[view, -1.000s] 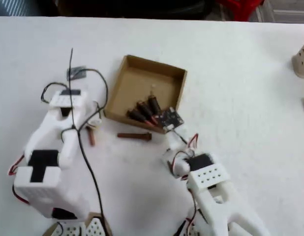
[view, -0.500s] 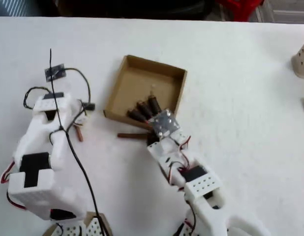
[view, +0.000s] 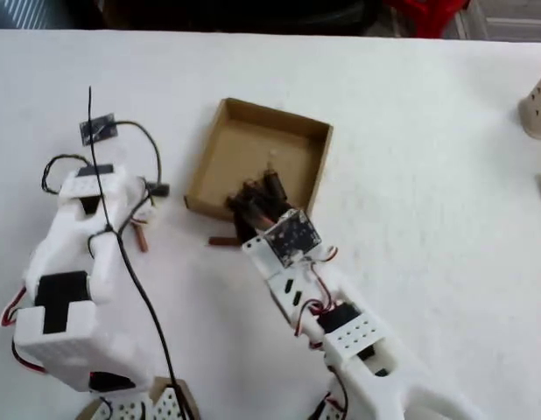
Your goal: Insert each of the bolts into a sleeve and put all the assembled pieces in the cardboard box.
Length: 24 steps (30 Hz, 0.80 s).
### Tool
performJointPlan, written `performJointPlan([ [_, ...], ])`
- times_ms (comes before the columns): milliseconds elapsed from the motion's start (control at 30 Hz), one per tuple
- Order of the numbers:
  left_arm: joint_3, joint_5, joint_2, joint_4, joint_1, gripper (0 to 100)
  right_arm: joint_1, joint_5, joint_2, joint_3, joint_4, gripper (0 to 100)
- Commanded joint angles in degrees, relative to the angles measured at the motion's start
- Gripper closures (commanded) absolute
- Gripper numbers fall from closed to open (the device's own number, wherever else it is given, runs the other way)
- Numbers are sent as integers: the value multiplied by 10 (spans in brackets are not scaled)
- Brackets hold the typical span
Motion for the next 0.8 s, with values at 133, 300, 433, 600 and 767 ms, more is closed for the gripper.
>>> performJointPlan([
  [133,-7,-7,-35,-11,-7,980,-48,-82,-9,-42,-47,983],
  [300,-7,-7,-35,-11,-1,980,-51,-178,-9,9,-143,983],
  [433,-6,-8,-36,-11,18,980,-51,-178,-8,47,-174,983],
  [600,-7,-9,-41,-11,20,980,-51,-174,-9,78,-175,983],
  [767,67,-44,-116,-65,24,980,-51,-175,-9,79,-176,983],
])
